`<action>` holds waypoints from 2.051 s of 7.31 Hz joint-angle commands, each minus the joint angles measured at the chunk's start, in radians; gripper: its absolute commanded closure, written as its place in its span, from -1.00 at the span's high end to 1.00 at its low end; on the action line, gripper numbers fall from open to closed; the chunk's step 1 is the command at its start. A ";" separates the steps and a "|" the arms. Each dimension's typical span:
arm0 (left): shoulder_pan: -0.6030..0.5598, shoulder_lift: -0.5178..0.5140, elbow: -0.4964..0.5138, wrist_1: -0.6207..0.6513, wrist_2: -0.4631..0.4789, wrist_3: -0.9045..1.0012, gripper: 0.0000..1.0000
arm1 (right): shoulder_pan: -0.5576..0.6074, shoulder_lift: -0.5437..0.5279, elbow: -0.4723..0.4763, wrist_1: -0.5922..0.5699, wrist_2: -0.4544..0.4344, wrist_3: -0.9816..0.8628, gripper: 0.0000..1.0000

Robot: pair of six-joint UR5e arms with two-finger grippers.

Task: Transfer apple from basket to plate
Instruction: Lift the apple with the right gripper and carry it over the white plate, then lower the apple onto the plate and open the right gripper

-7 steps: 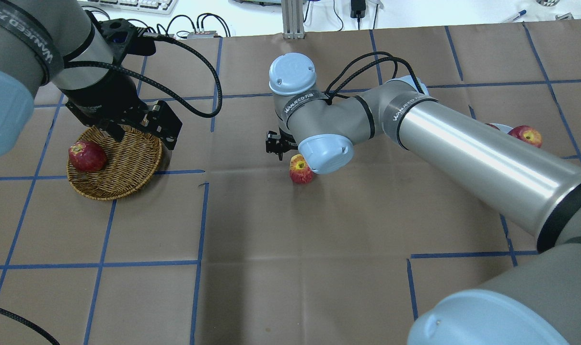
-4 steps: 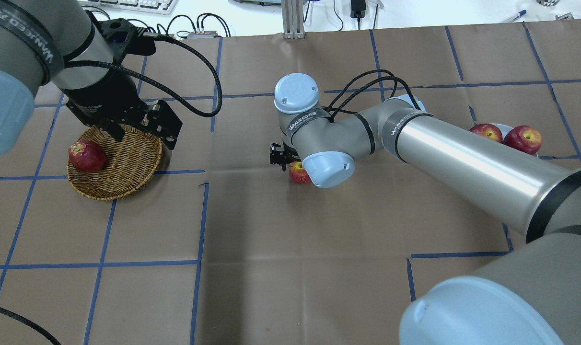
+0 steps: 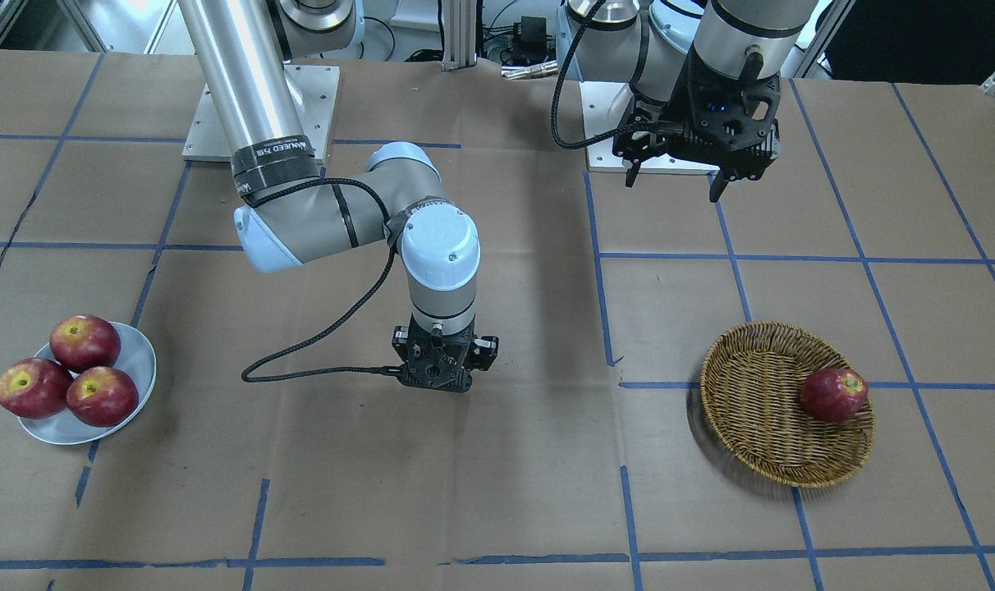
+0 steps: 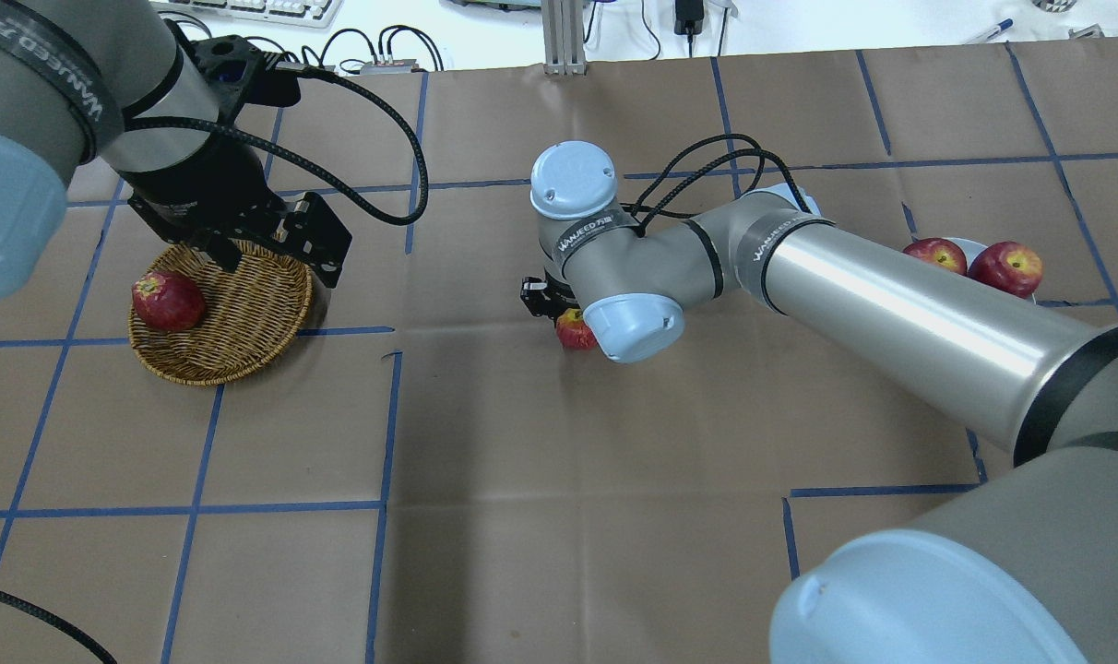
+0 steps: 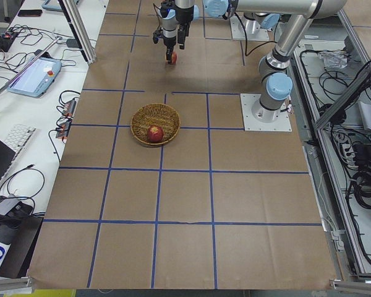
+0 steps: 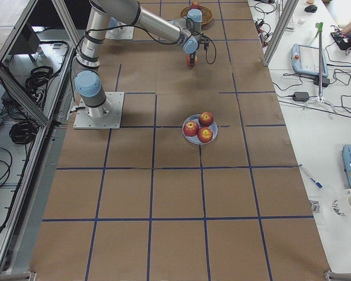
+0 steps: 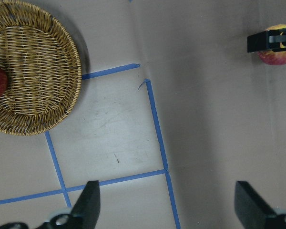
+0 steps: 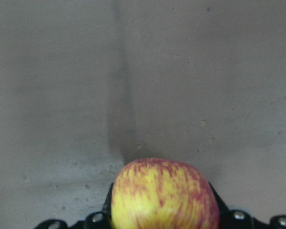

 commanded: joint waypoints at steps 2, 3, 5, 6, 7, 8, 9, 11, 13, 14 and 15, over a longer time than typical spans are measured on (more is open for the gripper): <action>0.000 0.000 0.000 -0.002 -0.001 0.000 0.98 | -0.061 -0.145 -0.056 0.178 -0.001 -0.045 0.05; 0.000 0.000 0.000 -0.002 -0.001 0.000 0.98 | -0.148 -0.208 -0.056 0.258 0.001 -0.140 0.05; 0.000 0.002 0.000 -0.002 -0.001 0.000 0.98 | -0.332 -0.317 -0.053 0.393 -0.011 -0.365 0.05; 0.000 0.002 0.000 -0.002 -0.003 0.000 0.98 | -0.427 -0.353 -0.052 0.405 -0.013 -0.473 0.05; 0.000 0.002 0.000 -0.002 -0.003 0.000 0.98 | -0.519 -0.359 -0.041 0.408 -0.019 -0.623 0.05; 0.000 0.002 0.000 -0.002 -0.003 0.000 0.98 | -0.618 -0.361 -0.023 0.403 -0.030 -0.758 0.05; 0.000 0.002 0.000 -0.002 -0.003 0.000 0.98 | -0.696 -0.362 -0.014 0.402 -0.030 -0.887 0.05; 0.000 0.002 0.000 -0.002 -0.003 0.000 0.98 | -0.846 -0.326 0.041 0.333 -0.012 -1.086 0.05; 0.000 0.002 0.000 -0.002 -0.003 0.000 0.98 | -0.867 -0.287 0.135 0.171 -0.013 -1.139 0.05; 0.000 0.002 0.000 -0.002 -0.003 0.000 0.98 | -0.867 -0.276 0.164 0.126 -0.013 -1.139 0.05; 0.000 0.002 0.000 -0.002 -0.003 0.000 0.98 | -0.867 -0.269 0.169 0.116 -0.012 -1.138 0.05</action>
